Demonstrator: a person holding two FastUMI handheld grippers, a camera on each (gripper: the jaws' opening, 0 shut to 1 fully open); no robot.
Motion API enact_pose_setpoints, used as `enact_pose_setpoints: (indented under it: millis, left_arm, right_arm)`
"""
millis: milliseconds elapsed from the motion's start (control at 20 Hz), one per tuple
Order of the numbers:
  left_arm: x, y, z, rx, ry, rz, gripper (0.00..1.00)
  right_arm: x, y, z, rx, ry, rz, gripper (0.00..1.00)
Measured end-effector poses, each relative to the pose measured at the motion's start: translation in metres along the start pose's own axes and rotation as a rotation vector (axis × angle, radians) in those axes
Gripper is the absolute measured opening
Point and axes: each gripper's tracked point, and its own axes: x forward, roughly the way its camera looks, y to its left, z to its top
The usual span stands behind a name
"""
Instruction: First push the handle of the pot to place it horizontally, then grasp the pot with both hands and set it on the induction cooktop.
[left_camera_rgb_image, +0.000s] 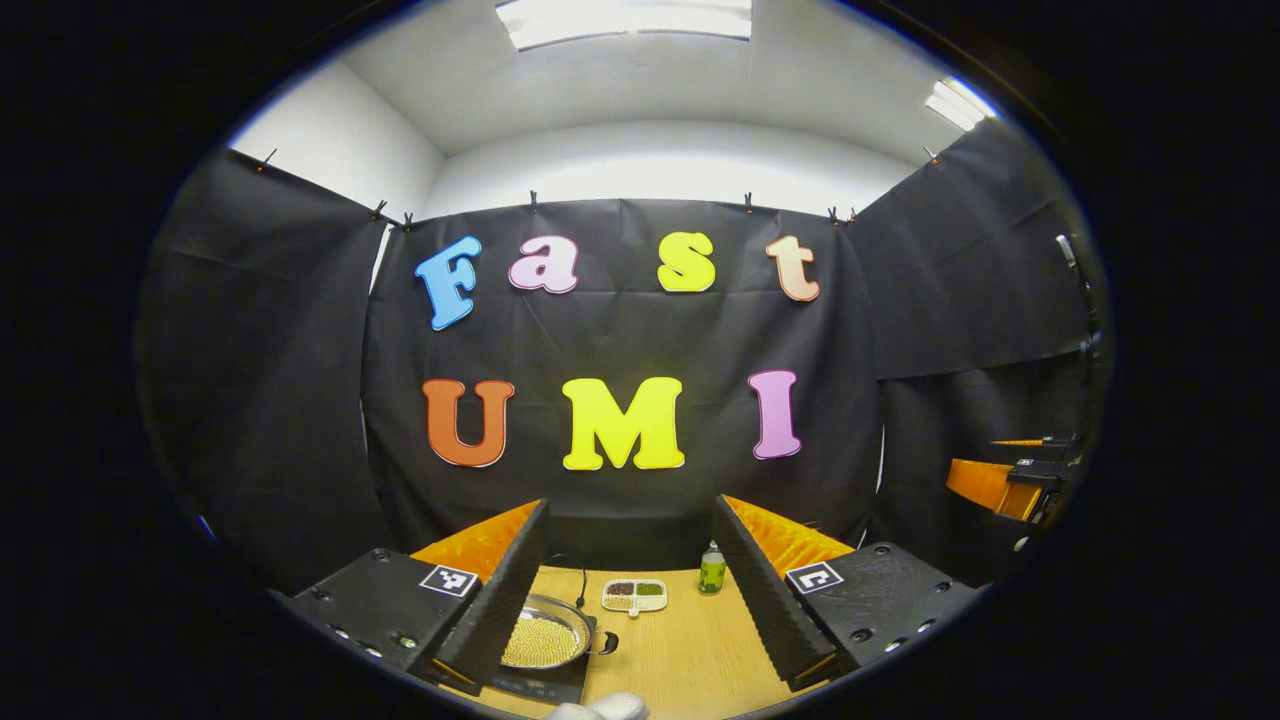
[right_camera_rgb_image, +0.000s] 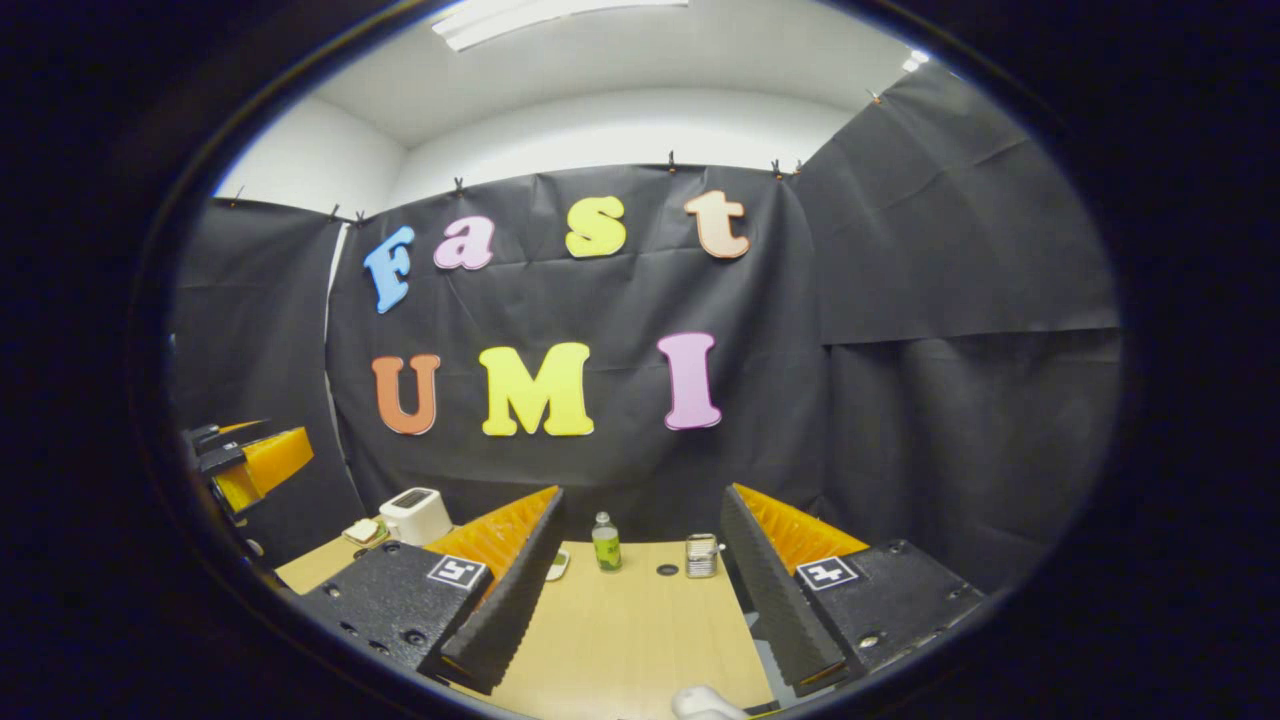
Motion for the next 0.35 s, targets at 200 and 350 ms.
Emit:
enact_pose_setpoints:
  millis: [200, 350]
  left_arm:
    - [0.0028, 0.0043, -0.0023, 0.002, 0.01, 0.008, 0.96]
    - [0.0048, 0.0058, -0.0026, 0.001, 0.015, 0.01, 0.96]
  right_arm:
    - [0.0006, 0.0032, 0.0042, 0.0, -0.012, 0.001, 0.97]
    - [0.0017, 0.0044, 0.0037, 0.0, -0.011, 0.001, 0.97]
